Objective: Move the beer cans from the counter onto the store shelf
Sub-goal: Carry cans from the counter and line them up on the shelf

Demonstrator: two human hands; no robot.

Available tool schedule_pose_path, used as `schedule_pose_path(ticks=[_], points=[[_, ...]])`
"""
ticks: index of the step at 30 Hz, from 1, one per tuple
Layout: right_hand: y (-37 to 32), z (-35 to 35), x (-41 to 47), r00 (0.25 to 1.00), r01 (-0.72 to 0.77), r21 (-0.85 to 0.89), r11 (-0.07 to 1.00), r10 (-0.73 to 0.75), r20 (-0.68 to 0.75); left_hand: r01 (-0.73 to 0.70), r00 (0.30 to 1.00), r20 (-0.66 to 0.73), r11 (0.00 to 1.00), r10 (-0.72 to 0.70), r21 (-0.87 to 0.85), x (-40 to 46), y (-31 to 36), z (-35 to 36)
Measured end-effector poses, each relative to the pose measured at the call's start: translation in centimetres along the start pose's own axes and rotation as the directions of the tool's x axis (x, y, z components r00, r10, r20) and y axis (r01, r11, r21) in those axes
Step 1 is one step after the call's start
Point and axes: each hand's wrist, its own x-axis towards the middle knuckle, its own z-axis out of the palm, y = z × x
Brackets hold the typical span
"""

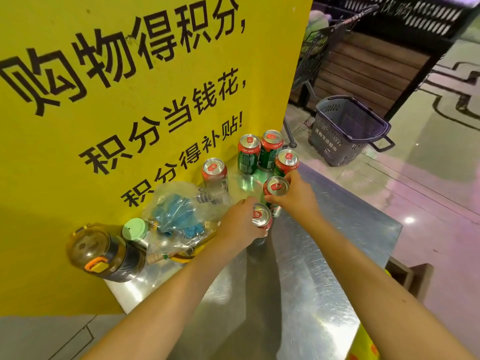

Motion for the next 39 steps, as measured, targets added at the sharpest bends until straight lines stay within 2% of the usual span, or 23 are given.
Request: schedule_pose_path(ticks=[7,12,18,23,25,29,33,36,39], points=[[2.3,-0.5,-3.6,0.999,0.047,0.007,0.999,-0.047,-0.001,-0.009,1.000,-0.016,1.000,0.008,-0.028,-3.8,-0.6,0.3],[3.0,-1.3,-6.8,0.999,0.048,0.069,0.996,-0.048,-0.001,-0.027,0.998,-0.066,0.985,0.015,-0.172,-8.2,-1.5,-1.1],[-0.5,-2.9,-12.3,0.988,0.081,0.176,0.981,-0.102,0.119,-0.041,0.995,-0.101,0.941,0.007,-0.335,-14.8,-2.9,-5.5],[-5.8,-2.0,-17.4,0.948,0.151,0.226,0.962,-0.206,0.244,-0.056,0.982,-0.187,0.921,-0.018,-0.385,-21.9,-5.8,-8.9],[-8.2,-0.7,-19.8,0.921,0.180,0.273,0.945,-0.260,0.292,-0.038,0.969,-0.235,0.899,-0.073,-0.435,-25.6,-7.5,-10.2],[-13.5,2.8,-25.4,0.855,0.251,0.366,0.896,-0.382,0.350,-0.004,0.908,-0.362,0.859,-0.211,-0.512,-34.1,-11.5,-12.2],[-19.1,7.1,-32.8,0.736,0.365,0.440,0.821,-0.544,0.404,0.032,0.816,-0.472,0.842,-0.333,-0.538,-44.7,-15.7,-13.7],[-23.1,10.9,-38.3,0.630,0.370,0.478,0.797,-0.593,0.501,0.092,0.721,-0.525,0.814,-0.452,-0.574,-53.2,-18.2,-14.3],[-26.5,15.1,-43.9,0.498,0.342,0.516,0.785,-0.617,0.609,0.136,0.586,-0.579,0.773,-0.567,-0.620,-61.5,-20.5,-14.3]])
